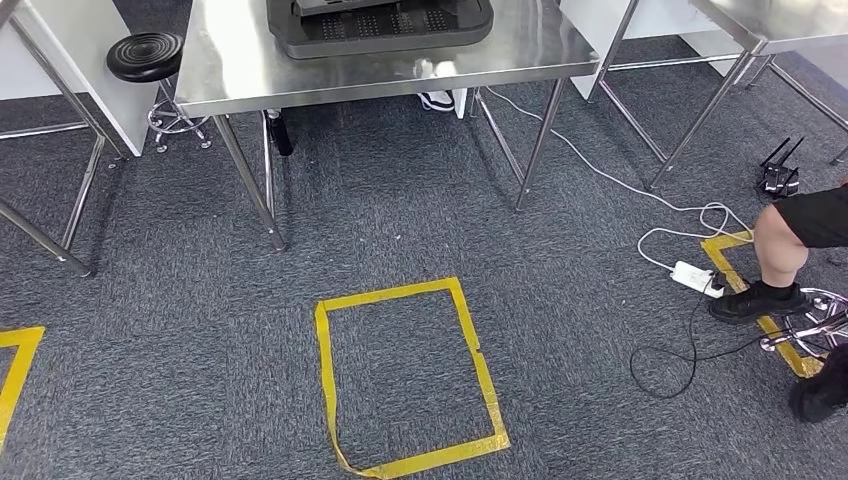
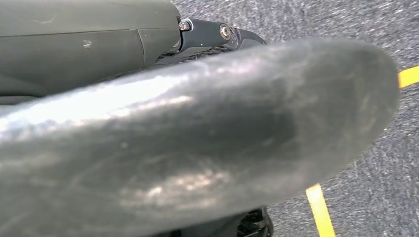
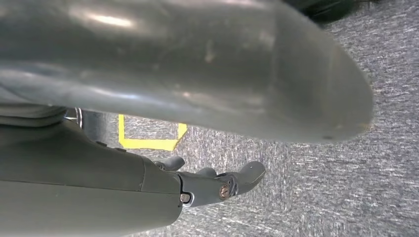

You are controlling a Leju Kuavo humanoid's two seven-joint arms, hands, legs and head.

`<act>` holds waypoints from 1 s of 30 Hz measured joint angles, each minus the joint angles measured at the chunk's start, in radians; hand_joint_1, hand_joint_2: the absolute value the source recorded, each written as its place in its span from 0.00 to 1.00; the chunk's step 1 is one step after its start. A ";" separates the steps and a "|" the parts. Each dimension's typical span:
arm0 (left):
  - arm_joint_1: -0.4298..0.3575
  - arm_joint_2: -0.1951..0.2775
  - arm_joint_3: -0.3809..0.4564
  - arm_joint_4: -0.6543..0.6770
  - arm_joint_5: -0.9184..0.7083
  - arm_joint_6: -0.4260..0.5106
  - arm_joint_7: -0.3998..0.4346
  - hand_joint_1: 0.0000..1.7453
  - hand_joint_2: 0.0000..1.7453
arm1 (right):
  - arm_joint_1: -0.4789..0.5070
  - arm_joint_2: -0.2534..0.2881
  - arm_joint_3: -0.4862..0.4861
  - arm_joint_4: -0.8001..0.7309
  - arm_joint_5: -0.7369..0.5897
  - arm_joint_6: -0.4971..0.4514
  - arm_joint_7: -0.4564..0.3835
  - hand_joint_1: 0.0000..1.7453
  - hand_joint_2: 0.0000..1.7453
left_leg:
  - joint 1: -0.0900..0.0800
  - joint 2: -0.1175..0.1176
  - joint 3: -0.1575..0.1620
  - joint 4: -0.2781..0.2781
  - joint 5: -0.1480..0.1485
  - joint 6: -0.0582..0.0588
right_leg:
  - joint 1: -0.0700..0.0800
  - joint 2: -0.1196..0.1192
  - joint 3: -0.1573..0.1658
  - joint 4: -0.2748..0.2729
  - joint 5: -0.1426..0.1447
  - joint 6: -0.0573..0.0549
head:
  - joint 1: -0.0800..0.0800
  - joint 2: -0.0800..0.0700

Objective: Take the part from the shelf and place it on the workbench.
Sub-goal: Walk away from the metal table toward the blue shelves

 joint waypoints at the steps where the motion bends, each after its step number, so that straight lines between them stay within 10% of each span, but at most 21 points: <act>1: 0.000 0.000 0.000 0.000 0.000 -0.002 -0.002 0.00 0.00 | -0.002 0.000 -0.001 0.001 0.001 0.002 -0.002 0.00 0.00 | -0.001 0.000 -0.002 -0.002 0.009 -0.007 | 0.004 0.001 0.035 -0.056 -0.006 -0.009 | -0.002 0.000; 5: 0.001 0.001 0.000 0.000 0.002 -0.004 -0.007 0.00 0.00 | -0.004 -0.003 -0.005 0.008 0.005 0.009 -0.006 0.00 0.00 | 0.006 0.001 -0.003 -0.008 0.025 -0.035 | 0.008 0.001 0.035 -0.095 0.006 -0.046 | -0.006 0.000; 9: 0.005 0.002 0.000 0.000 0.003 -0.005 -0.006 0.00 0.00 | -0.002 -0.004 -0.006 0.014 0.009 0.010 -0.002 0.00 0.00 | 0.008 -0.002 -0.059 0.181 -0.132 -0.046 | 0.006 -0.003 0.005 -0.097 0.038 -0.073 | -0.008 0.000; 11: 0.006 0.002 0.000 0.000 0.003 -0.005 -0.004 0.00 0.00 | -0.001 -0.003 -0.007 0.017 0.011 0.010 0.004 0.00 0.00 | 0.008 -0.003 -0.061 0.255 -0.158 -0.049 | 0.010 -0.004 -0.010 -0.091 0.046 -0.073 | -0.007 0.000; 16: 0.006 0.004 0.000 0.000 0.003 -0.004 -0.002 0.00 0.00 | -0.002 -0.002 -0.007 0.023 0.015 0.011 0.010 0.00 0.00 | 0.005 -0.004 0.120 0.016 -0.092 -0.036 | 0.014 -0.002 -0.032 -0.063 0.050 -0.064 | -0.007 0.000; 21: 0.005 0.004 0.000 0.000 0.004 -0.002 -0.002 0.00 0.00 | -0.003 -0.002 -0.007 0.024 0.016 0.011 0.013 0.00 0.00 | 0.003 -0.004 0.108 -0.011 -0.078 0.000 | 0.014 0.000 -0.064 -0.025 0.036 -0.037 | -0.004 0.000; 26: 0.005 0.003 0.000 0.000 0.005 0.005 -0.002 0.00 0.00 | -0.002 -0.002 -0.007 0.025 0.024 0.007 0.017 0.00 0.00 | 0.006 -0.003 0.080 -0.013 -0.059 0.012 | 0.001 0.001 -0.191 0.234 -0.068 -0.028 | -0.001 0.000; 30: 0.005 0.001 0.000 0.002 0.005 0.008 -0.002 0.00 0.00 | -0.005 -0.002 -0.010 0.025 0.025 0.004 0.021 0.00 0.00 | 0.008 -0.004 0.075 -0.013 -0.048 -0.002 | -0.006 0.002 -0.068 0.007 0.021 0.004 | 0.000 0.000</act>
